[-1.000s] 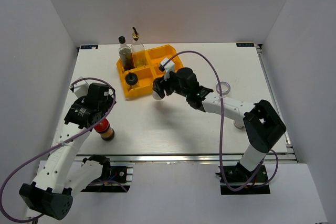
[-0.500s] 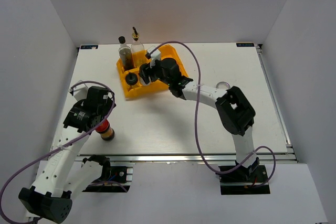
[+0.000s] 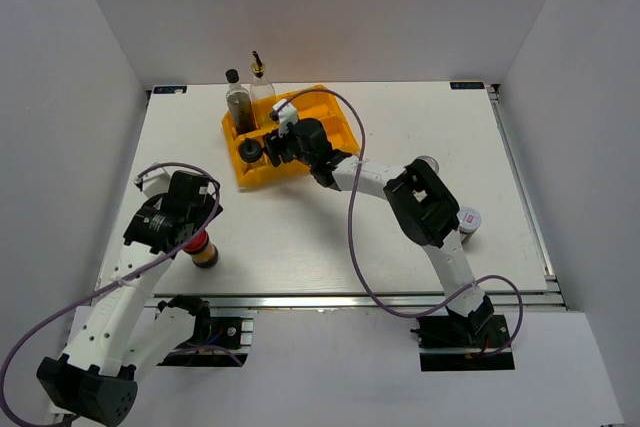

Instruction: Organize the condiment bottles

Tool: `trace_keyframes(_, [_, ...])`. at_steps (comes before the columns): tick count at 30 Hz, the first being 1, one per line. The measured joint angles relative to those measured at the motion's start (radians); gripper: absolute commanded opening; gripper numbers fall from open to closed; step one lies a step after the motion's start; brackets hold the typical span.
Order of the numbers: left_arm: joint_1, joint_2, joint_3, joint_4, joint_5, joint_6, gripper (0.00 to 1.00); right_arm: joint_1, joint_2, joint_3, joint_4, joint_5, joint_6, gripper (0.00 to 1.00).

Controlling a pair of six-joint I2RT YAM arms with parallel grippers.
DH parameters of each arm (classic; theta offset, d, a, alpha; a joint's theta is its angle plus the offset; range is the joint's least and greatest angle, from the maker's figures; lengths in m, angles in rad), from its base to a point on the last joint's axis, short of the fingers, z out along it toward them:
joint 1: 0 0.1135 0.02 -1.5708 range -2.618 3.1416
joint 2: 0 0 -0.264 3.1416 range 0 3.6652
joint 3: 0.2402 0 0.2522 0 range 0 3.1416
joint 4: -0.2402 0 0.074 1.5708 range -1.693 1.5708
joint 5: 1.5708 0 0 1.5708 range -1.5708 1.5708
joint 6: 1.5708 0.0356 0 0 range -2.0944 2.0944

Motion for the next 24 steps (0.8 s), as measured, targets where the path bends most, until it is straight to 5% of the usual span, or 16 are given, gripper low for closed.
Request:
trace_keyframes(2, [0.000, 0.004, -0.004, -0.003, 0.007, -0.007, 0.98, 0.000, 0.007, 0.000, -0.006, 0.000, 0.000, 0.69])
trace_keyframes(8, [0.000, 0.036, -0.018, -0.003, 0.027, -0.020, 0.98, 0.000, 0.004, 0.000, 0.017, 0.009, -0.002, 0.89])
trace_keyframes(24, [0.000, 0.062, 0.058, -0.146, 0.002, -0.058, 0.98, 0.000, -0.306, -0.200, 0.047, 0.038, -0.002, 0.89])
